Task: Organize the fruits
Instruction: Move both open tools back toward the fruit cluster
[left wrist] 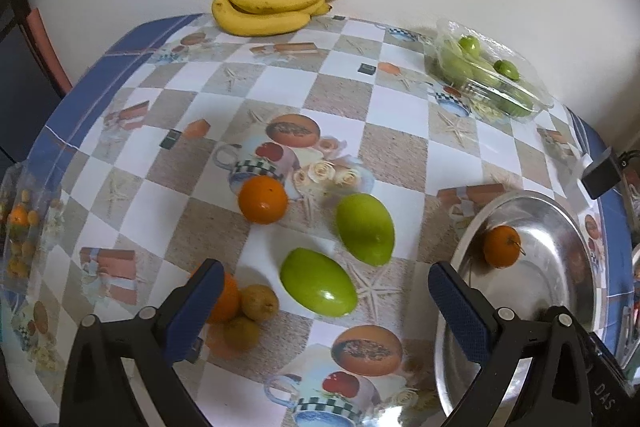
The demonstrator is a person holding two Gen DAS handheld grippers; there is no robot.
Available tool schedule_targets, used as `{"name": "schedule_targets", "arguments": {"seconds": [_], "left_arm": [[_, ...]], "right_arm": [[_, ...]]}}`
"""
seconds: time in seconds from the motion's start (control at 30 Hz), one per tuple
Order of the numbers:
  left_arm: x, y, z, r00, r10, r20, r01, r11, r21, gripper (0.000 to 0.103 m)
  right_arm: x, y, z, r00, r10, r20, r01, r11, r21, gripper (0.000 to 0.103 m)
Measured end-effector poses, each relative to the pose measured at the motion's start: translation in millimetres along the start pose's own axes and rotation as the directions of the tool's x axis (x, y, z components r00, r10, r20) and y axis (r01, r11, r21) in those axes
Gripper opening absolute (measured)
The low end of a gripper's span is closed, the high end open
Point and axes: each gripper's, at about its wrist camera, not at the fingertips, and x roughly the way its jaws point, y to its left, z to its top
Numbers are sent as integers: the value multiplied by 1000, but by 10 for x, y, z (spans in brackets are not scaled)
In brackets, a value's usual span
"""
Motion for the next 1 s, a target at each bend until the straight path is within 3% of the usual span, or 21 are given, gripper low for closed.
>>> {"name": "schedule_targets", "arguments": {"seconds": [0.53, 1.0], "left_arm": [[-115, 112, 33, 998, 34, 48, -36, 998, 50, 103], [-320, 740, 191, 990, 86, 110, -84, 996, -20, 103]], "right_arm": [[-53, 77, -25, 999, 39, 5, -39, 999, -10, 103], [-126, 414, -118, 992, 130, -1, -130, 990, -61, 103]]}}
